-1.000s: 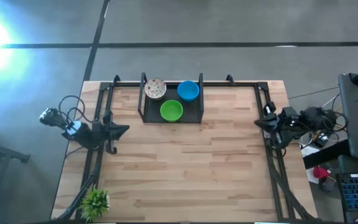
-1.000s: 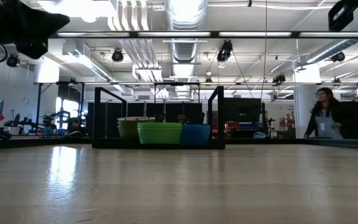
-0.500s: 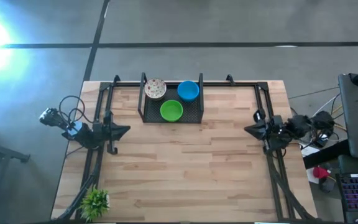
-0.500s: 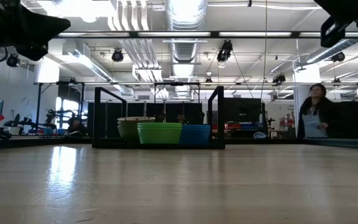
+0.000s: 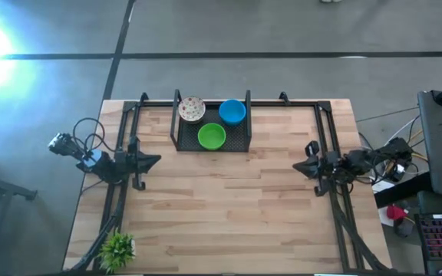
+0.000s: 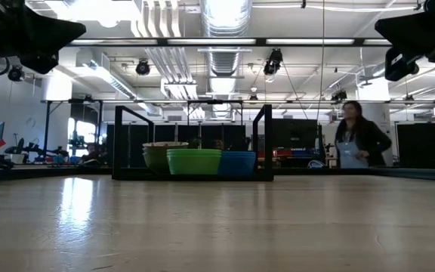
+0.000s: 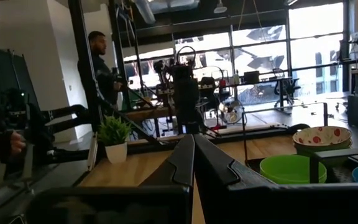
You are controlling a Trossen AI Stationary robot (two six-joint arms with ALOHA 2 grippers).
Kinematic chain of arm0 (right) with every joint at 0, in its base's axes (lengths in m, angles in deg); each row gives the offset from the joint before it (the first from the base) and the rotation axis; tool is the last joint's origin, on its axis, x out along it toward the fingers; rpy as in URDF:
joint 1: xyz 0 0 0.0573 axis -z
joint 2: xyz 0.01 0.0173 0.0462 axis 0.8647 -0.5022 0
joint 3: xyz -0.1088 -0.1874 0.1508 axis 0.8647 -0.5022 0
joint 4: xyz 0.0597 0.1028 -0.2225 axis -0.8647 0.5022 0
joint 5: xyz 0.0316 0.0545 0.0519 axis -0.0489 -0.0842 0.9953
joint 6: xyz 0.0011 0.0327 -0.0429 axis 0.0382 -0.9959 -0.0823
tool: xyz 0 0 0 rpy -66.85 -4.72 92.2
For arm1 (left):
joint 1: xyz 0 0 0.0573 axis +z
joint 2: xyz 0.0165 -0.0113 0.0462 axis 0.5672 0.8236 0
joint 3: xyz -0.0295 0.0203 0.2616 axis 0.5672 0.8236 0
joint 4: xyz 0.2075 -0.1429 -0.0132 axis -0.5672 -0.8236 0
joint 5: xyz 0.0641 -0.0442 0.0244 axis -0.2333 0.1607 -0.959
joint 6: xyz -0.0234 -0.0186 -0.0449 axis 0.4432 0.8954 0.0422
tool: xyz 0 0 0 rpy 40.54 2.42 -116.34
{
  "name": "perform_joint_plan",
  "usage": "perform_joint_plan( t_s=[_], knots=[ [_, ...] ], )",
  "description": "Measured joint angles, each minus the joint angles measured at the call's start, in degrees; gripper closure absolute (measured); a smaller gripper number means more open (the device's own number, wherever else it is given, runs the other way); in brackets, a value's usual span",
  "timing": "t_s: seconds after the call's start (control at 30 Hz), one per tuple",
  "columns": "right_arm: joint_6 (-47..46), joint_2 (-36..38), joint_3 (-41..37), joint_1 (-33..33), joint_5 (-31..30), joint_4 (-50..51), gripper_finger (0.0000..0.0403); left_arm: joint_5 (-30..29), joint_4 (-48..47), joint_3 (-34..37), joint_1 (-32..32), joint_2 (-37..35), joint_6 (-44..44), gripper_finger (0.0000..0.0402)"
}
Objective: Pick & Place Mini bowls
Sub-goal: Return to Home Position
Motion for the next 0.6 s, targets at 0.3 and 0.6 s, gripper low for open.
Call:
perform_joint_plan(
  t_s=[0.3, 0.6],
  knots=[
    [1.7, 0.0, 0.0, 0.0, -2.1, 1.0, 0.0394, -0.1, -1.0, 0.0, 0.0, 0.0, 0.1, 0.0401],
    [14.6, 0.0, 0.0, 0.0, -2.1, 4.6, 0.0394, -0.4, -3.5, 0.0, 0.0, 0.0, -0.9, 0.0401]
  ],
)
